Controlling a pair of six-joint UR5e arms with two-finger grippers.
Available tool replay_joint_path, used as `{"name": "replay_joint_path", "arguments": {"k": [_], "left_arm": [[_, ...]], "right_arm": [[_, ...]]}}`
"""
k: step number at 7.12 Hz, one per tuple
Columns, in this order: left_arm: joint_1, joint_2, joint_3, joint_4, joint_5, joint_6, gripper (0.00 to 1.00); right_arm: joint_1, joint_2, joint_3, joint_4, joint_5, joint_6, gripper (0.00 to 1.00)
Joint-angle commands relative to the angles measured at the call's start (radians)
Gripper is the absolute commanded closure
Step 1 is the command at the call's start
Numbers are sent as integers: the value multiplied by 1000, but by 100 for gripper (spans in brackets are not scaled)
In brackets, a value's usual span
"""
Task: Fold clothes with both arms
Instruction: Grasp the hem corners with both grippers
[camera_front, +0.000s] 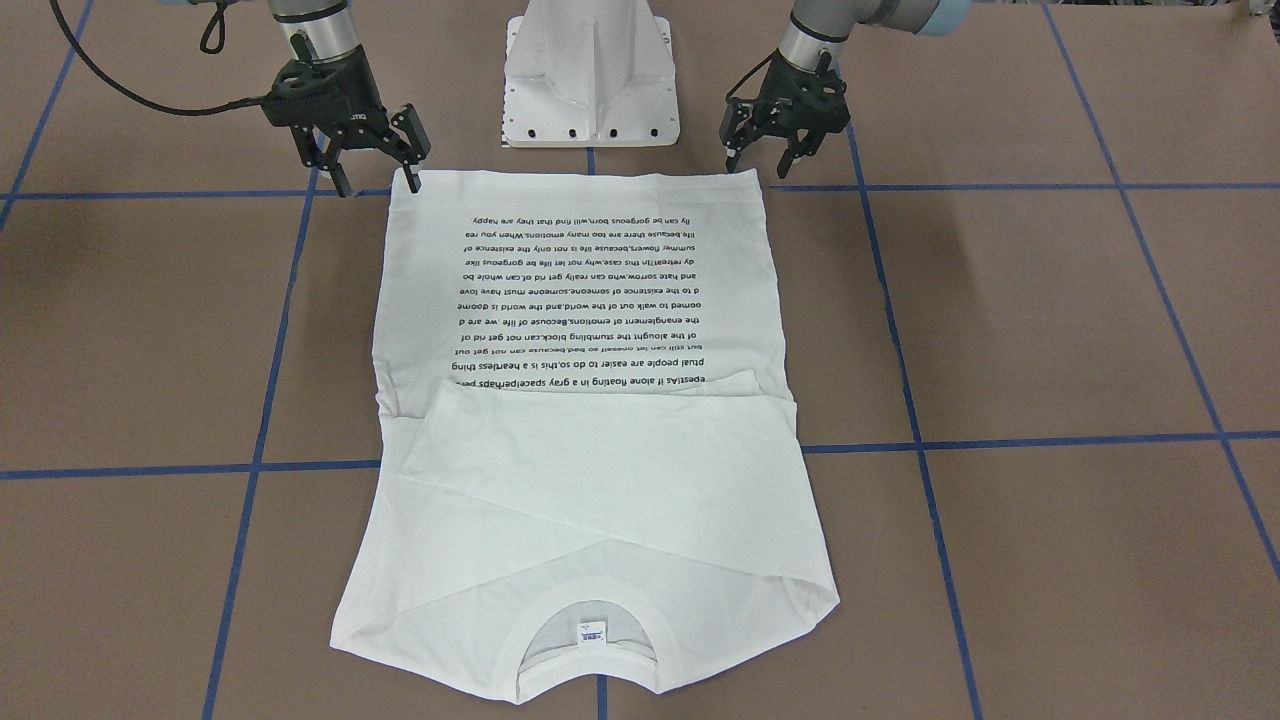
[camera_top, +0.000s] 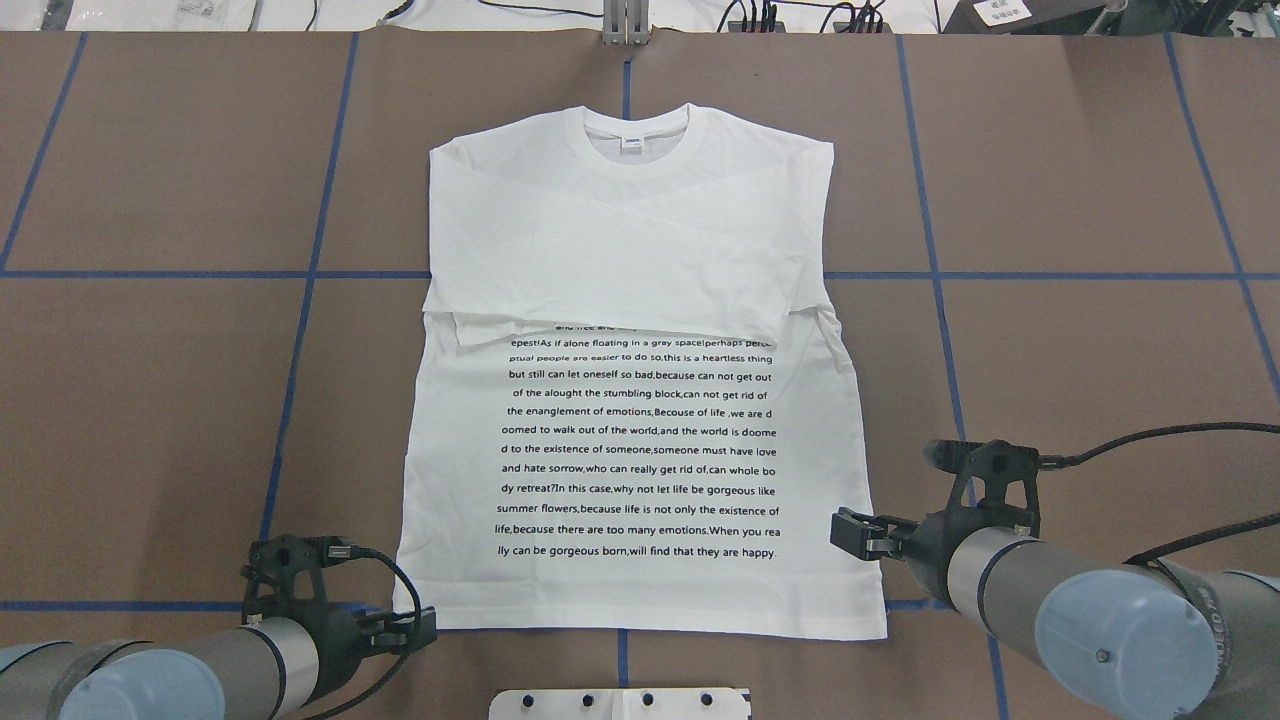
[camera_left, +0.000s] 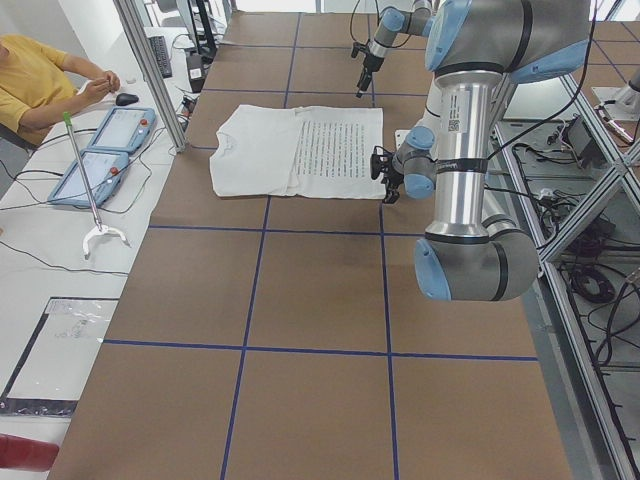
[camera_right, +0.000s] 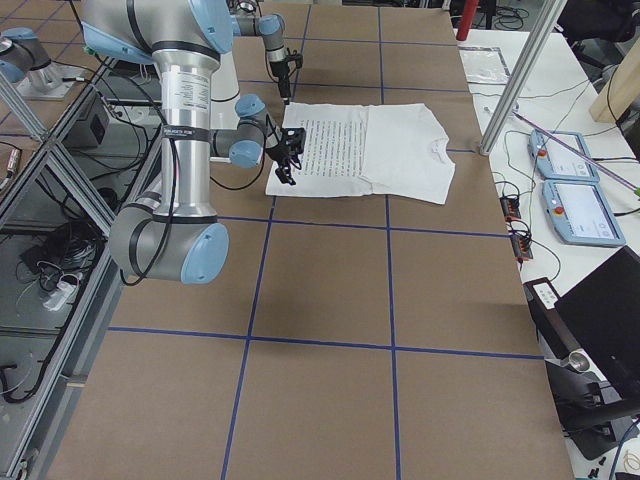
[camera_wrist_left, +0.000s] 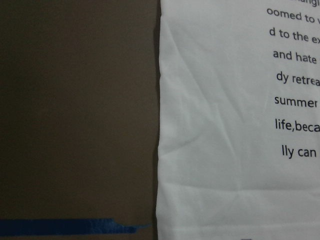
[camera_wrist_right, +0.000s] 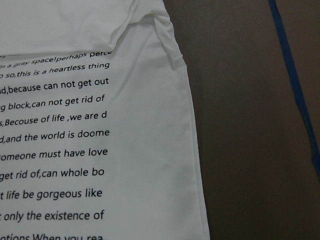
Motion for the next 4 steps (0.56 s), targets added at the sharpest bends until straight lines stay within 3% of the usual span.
{"name": "replay_joint_path", "arguments": {"k": [1,4], "left_arm": [[-1,-20,0,25,-1,4,28],[-1,-27,13,40,-2,4,28]], "right_arm": [[-1,2,0,0,0,0,0],[1,2,-3,0,0,0,0]]}}
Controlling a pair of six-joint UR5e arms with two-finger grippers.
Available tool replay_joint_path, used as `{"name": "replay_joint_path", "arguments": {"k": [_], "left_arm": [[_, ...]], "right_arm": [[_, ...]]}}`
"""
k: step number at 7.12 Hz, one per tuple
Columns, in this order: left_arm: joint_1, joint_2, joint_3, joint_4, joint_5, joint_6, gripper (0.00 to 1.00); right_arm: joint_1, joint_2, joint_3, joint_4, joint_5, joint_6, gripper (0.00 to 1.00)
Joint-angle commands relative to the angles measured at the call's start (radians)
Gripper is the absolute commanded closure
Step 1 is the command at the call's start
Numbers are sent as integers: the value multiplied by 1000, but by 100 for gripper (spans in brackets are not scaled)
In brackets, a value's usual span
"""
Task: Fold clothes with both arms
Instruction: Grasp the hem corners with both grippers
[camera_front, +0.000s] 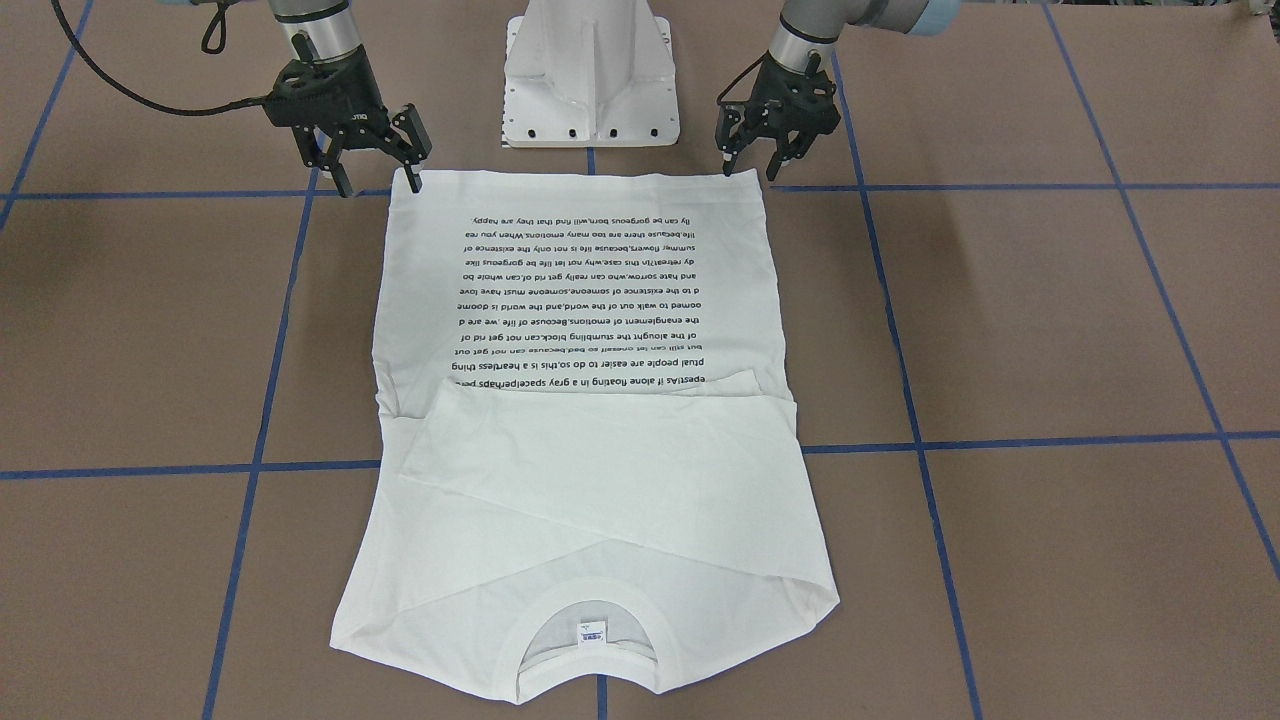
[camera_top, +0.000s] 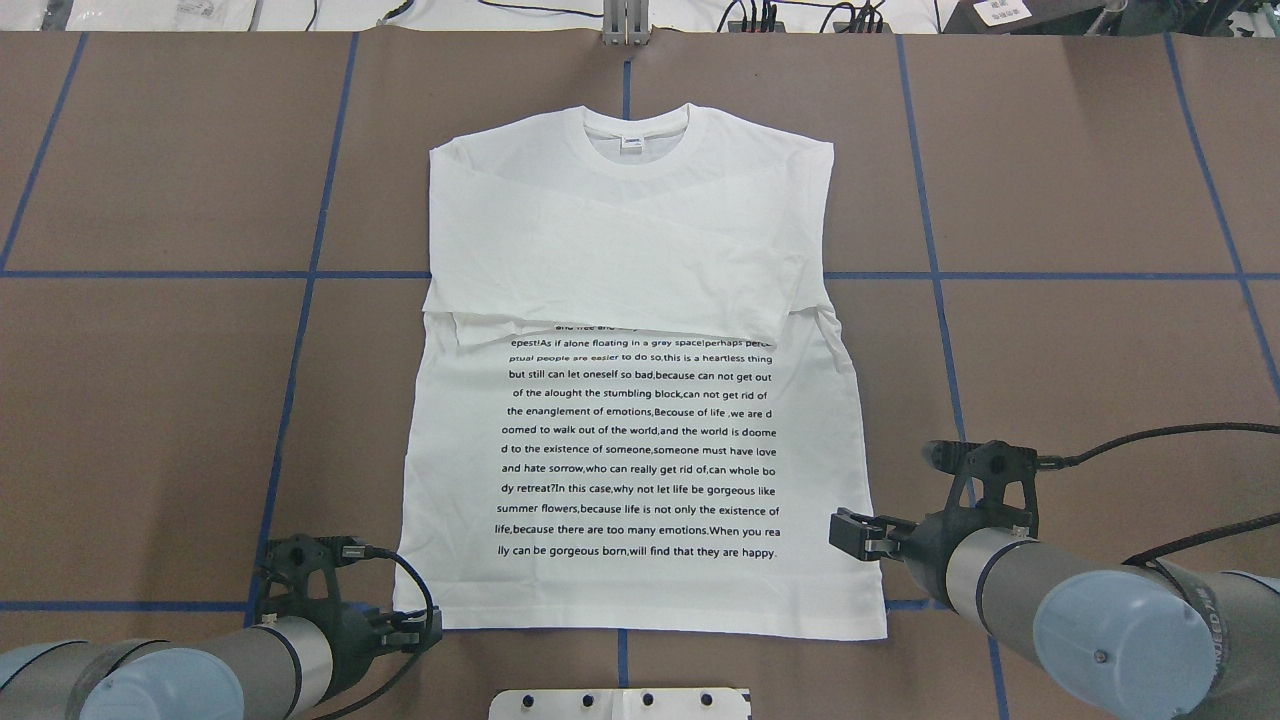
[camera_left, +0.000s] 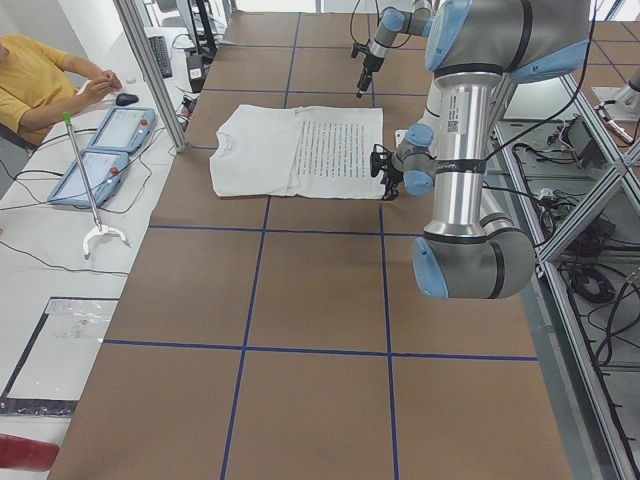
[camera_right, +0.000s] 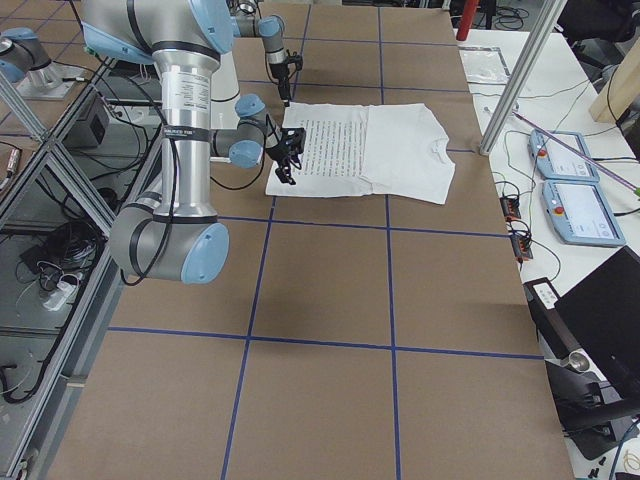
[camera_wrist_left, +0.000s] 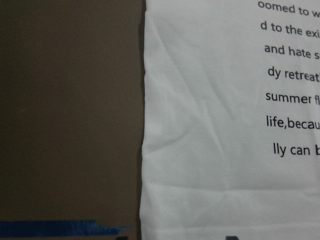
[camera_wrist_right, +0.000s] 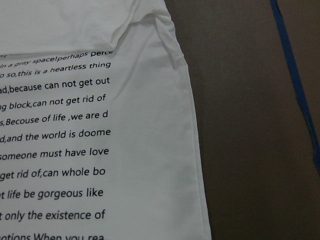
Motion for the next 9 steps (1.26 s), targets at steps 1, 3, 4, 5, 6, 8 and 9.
{"name": "replay_joint_path", "arguments": {"k": [1,3,4,5,6,8,9], "left_arm": [[0,-11,6,14,-1,0,31],[0,-24,10,15,-1,0,44],[0,-25,11,17,-1,0,51],[0,-25,13,17,-1,0,54],[0,-25,13,17,-1,0,66],[-2,-25,10,17,-1,0,100],[-6,-25,3,15,0,0,100]], "right_arm": [[1,0,0,0,0,0,0],[1,-1,-2,0,0,0,0],[1,-1,0,0,0,0,0],[1,-1,-2,0,0,0,0],[1,-1,-2,2,0,0,0],[-1,-1,-3,2,0,0,0],[-1,0,-6,2,0,2,0]]}}
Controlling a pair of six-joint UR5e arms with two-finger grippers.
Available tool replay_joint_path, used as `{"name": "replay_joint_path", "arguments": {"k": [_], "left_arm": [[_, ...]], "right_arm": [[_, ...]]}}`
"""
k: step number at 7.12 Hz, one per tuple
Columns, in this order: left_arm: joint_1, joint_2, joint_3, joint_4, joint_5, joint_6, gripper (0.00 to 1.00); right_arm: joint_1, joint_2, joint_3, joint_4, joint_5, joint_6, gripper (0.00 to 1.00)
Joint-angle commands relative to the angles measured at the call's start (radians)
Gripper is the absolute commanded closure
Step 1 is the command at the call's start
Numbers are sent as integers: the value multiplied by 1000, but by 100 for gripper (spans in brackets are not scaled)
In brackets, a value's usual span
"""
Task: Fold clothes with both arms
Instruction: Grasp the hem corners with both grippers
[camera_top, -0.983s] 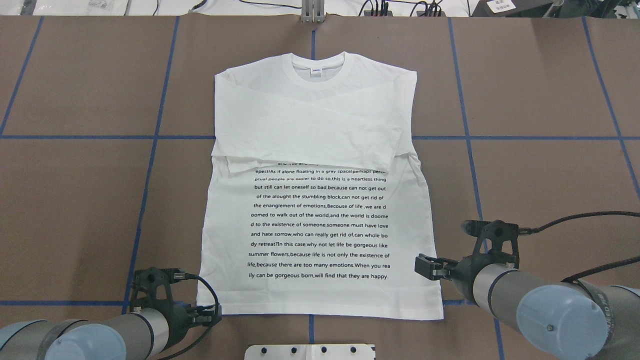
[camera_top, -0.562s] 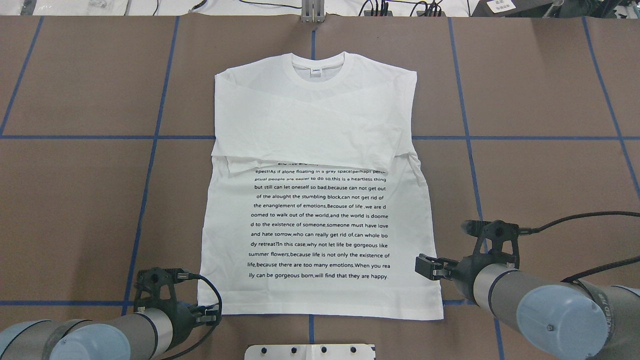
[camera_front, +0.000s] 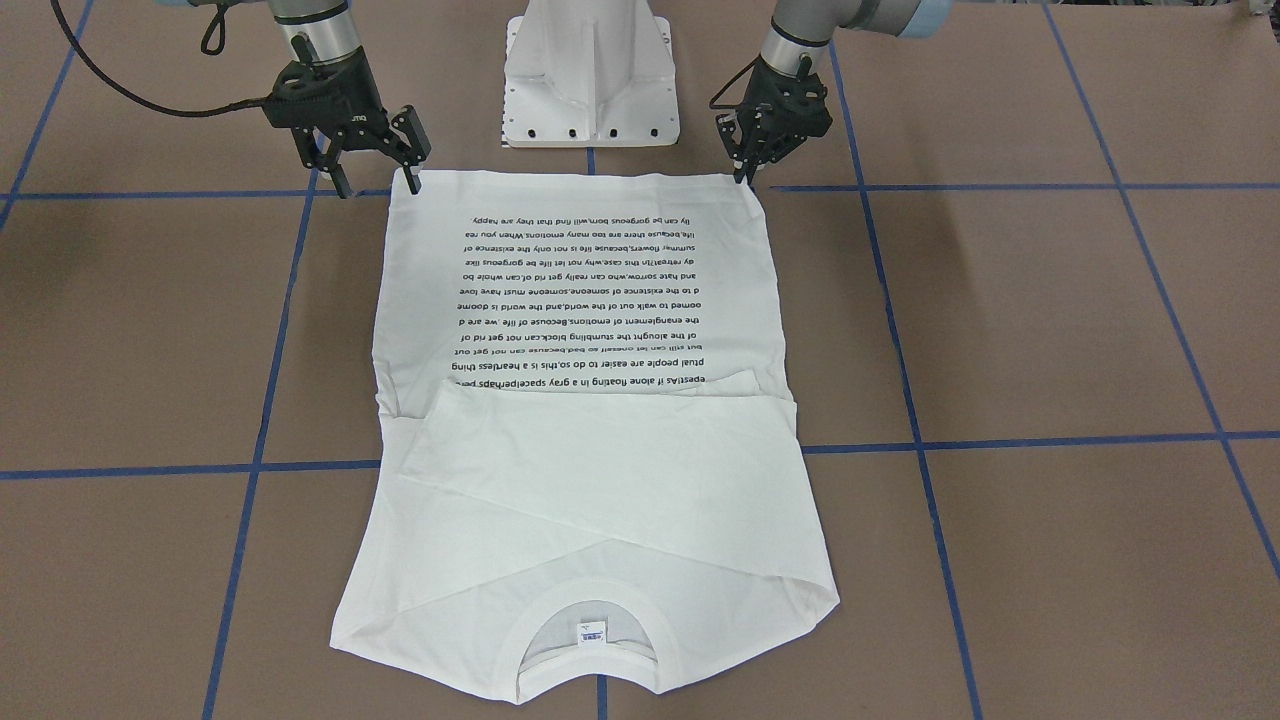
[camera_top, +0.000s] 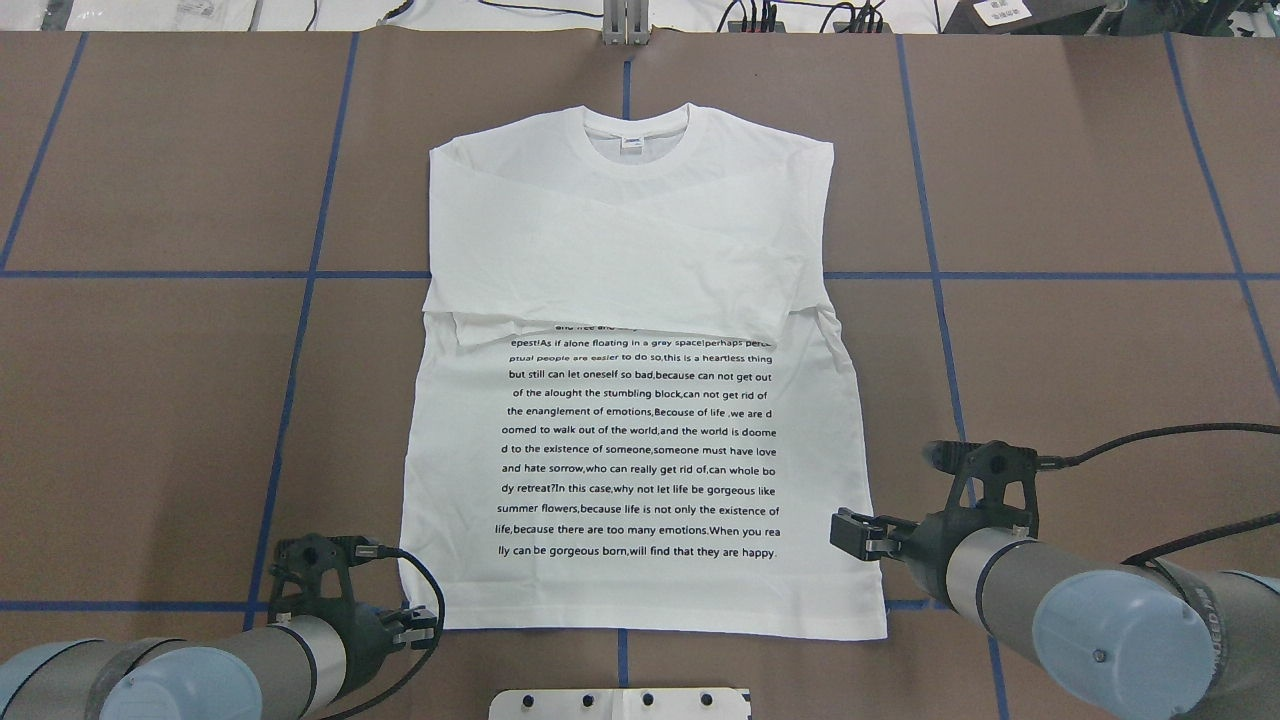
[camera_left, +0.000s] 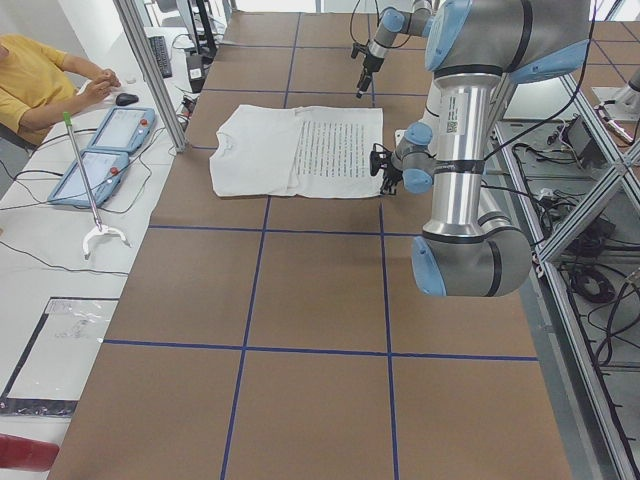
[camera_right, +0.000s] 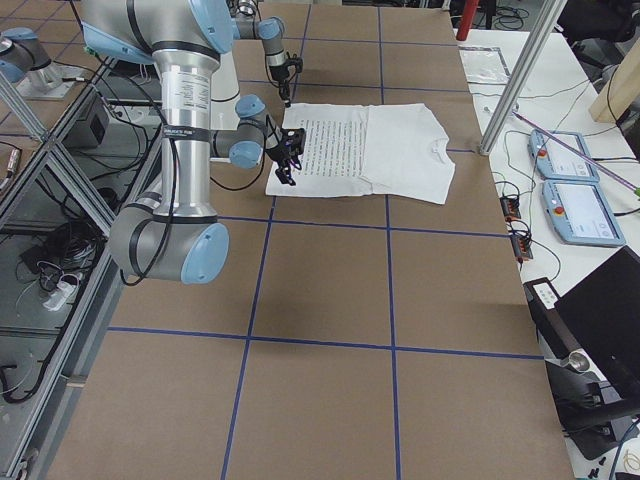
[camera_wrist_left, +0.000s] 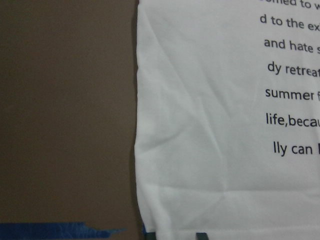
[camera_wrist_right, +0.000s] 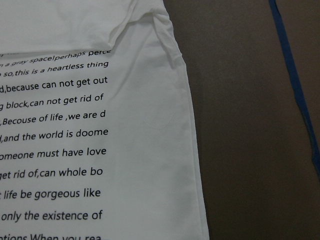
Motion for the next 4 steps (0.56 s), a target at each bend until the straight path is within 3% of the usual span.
{"name": "replay_joint_path", "arguments": {"k": [1,4], "left_arm": [[-11,0,-12,-1,1,0,100],[-30,-2,-116,-3,-5,2,100]], "right_arm": [[-2,-2,-5,2,-2,3,0],[-111,-2,-8,17,-134,120,0]]}}
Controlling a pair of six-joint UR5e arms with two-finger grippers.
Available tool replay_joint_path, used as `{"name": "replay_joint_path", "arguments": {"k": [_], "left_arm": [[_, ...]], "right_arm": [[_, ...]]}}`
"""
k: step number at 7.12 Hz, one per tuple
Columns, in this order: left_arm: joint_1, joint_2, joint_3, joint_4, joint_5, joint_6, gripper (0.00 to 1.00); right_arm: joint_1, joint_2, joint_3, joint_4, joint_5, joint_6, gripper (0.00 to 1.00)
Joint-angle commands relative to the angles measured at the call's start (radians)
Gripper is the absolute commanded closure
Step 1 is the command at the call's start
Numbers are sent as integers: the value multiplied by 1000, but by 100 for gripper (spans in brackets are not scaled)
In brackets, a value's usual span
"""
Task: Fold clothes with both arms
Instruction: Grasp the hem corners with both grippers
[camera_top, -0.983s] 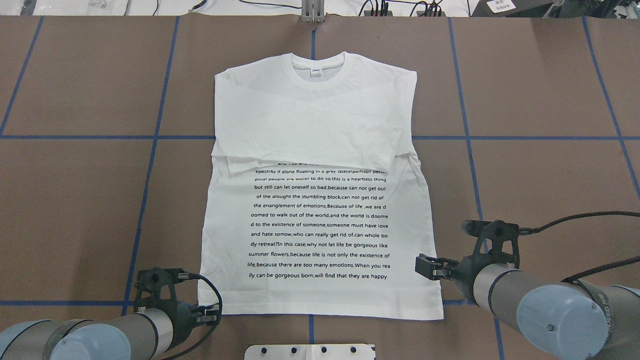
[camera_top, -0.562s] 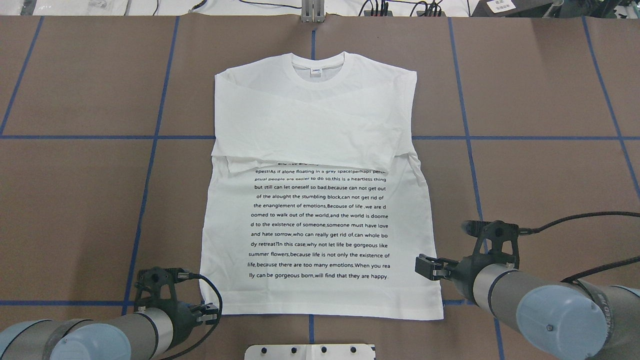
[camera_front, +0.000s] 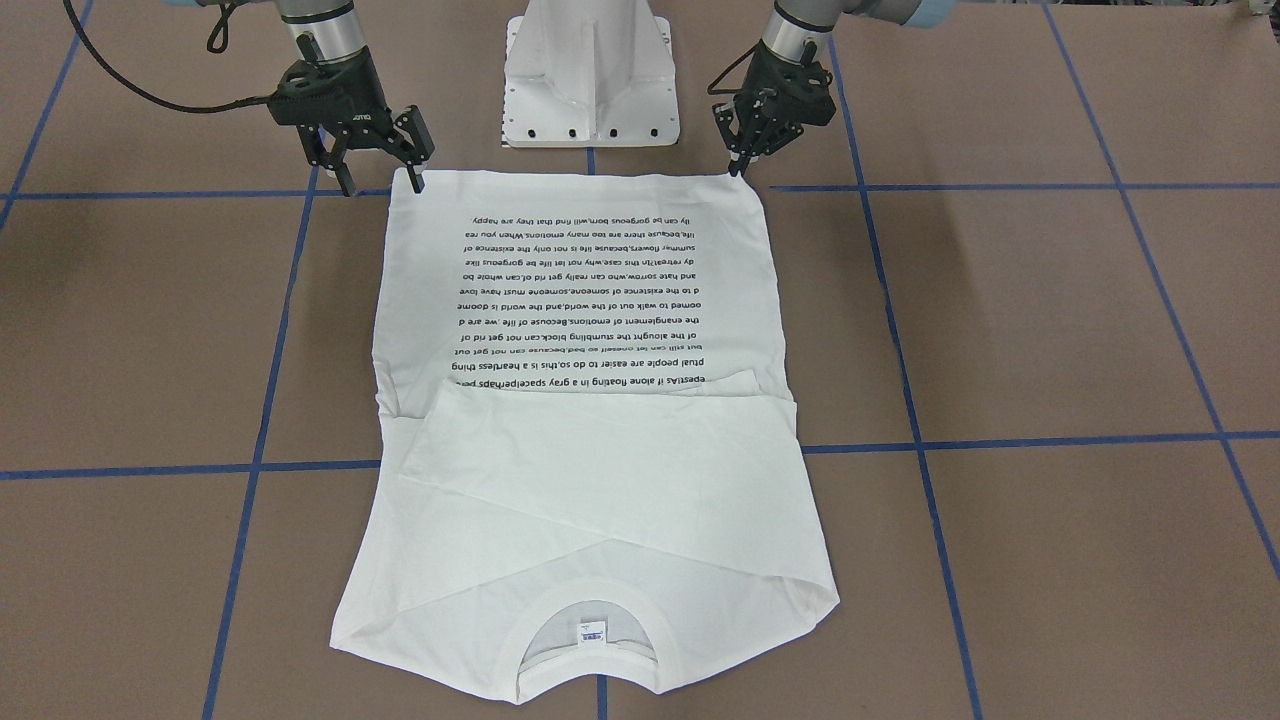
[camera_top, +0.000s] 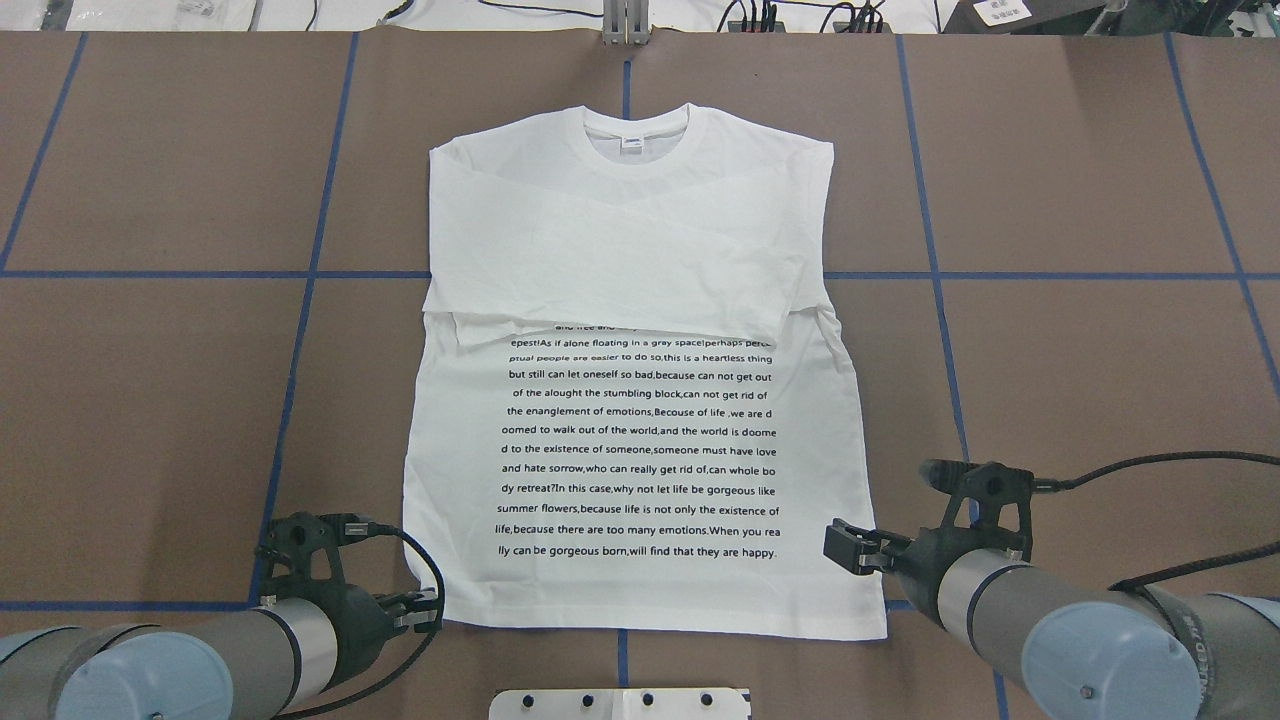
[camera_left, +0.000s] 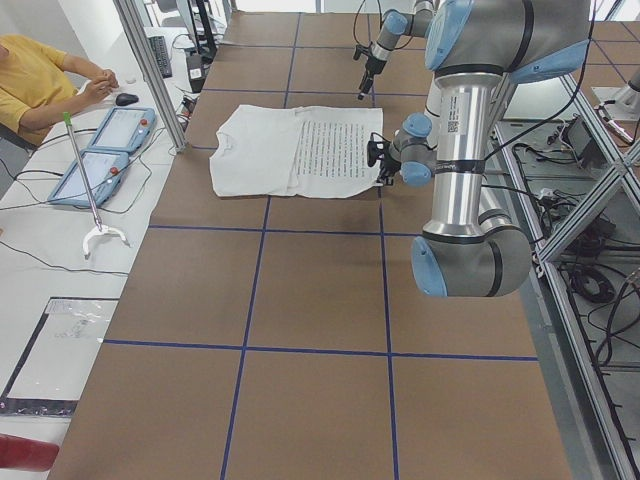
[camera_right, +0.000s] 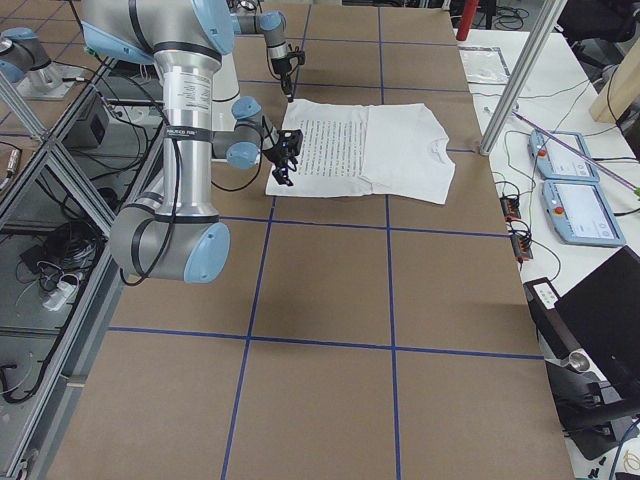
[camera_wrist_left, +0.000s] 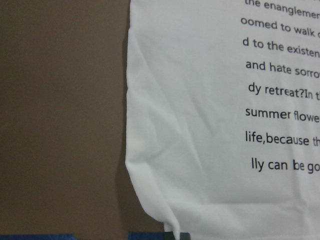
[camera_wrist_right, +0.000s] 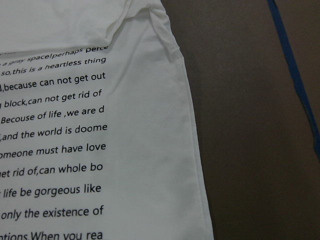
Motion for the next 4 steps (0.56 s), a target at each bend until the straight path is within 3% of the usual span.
{"name": "replay_joint_path", "arguments": {"k": [1,2,3,4], "left_arm": [[-5,-1,-35,-3,-4,-1,100],[-8,-10,-37,-4,-5,-1,100],[-6,-16,-37,-4,-8,-1,100],[-8,-26,-37,-4,-8,-1,100]], "right_arm": [[-107,-2,-3,10,-135,104,1],[-171,-21,-18,10,-211,139,11],[-205,-22,-42,10,-264,188,35],[-216,-22,-59,10,-276,192,36]]}}
